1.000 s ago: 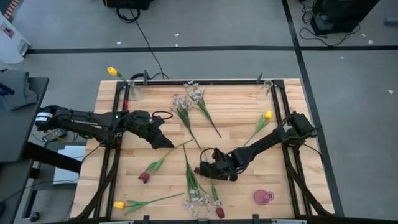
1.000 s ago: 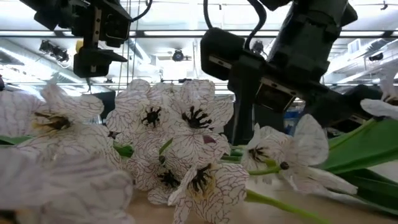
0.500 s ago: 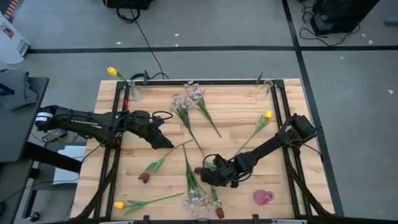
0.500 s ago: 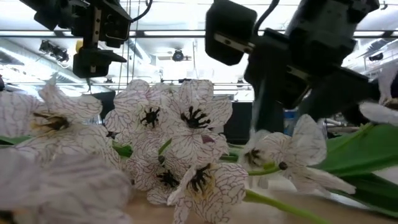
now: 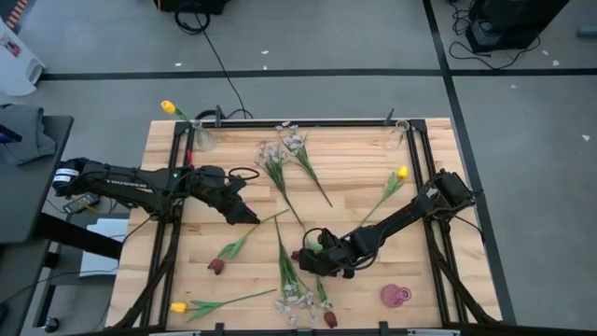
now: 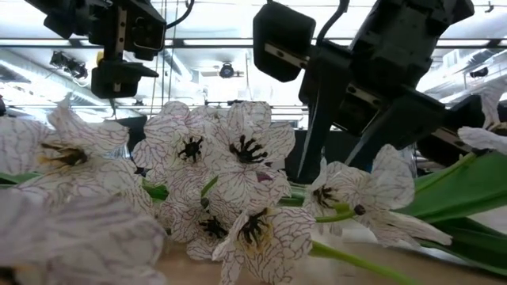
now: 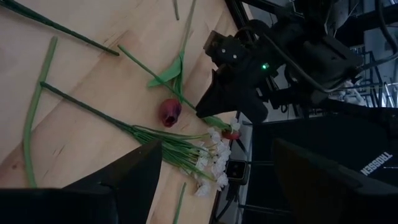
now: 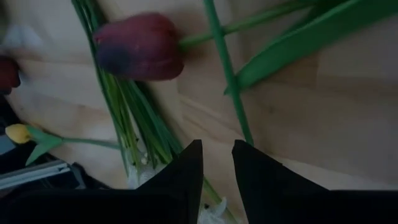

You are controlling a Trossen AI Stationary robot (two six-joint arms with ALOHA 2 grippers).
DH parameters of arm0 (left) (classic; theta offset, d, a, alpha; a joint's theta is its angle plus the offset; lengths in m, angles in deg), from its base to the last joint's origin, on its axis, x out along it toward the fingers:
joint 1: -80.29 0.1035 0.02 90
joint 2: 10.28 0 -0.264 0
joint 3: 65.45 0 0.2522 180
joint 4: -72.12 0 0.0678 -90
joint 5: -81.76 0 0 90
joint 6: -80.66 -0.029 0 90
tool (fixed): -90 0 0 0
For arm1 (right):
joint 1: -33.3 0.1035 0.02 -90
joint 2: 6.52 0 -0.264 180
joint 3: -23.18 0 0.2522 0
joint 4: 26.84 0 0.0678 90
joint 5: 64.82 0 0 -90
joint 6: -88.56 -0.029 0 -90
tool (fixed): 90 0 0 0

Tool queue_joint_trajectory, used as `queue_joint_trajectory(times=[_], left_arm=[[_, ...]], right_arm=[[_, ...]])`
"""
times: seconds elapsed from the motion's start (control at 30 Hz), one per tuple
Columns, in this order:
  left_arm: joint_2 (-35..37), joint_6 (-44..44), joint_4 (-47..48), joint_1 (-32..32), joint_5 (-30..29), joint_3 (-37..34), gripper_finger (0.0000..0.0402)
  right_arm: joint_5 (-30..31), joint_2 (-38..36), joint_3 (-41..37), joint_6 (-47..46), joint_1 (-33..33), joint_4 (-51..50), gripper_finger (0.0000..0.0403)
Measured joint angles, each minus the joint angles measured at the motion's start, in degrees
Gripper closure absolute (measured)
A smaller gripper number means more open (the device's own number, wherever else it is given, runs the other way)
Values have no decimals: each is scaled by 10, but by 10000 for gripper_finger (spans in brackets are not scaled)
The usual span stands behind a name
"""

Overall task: Sort flowers into vase by color
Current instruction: Put the bottom red flower into the right transparent vase

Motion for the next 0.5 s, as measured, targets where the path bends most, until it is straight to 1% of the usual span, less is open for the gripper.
queue_joint_trajectory(times=[0.13,0.3,0.4,0.5], left_arm=[[0,-1,0,0,0,0,94],[0,-1,0,0,0,0,94],[0,-1,0,0,0,0,94],[0,-2,0,0,0,0,94]], right_arm=[[-4,0,0,1,0,4,300],[-4,-1,0,23,2,17,300],[18,-1,0,33,2,30,300],[17,-1,0,52,0,23,300]])
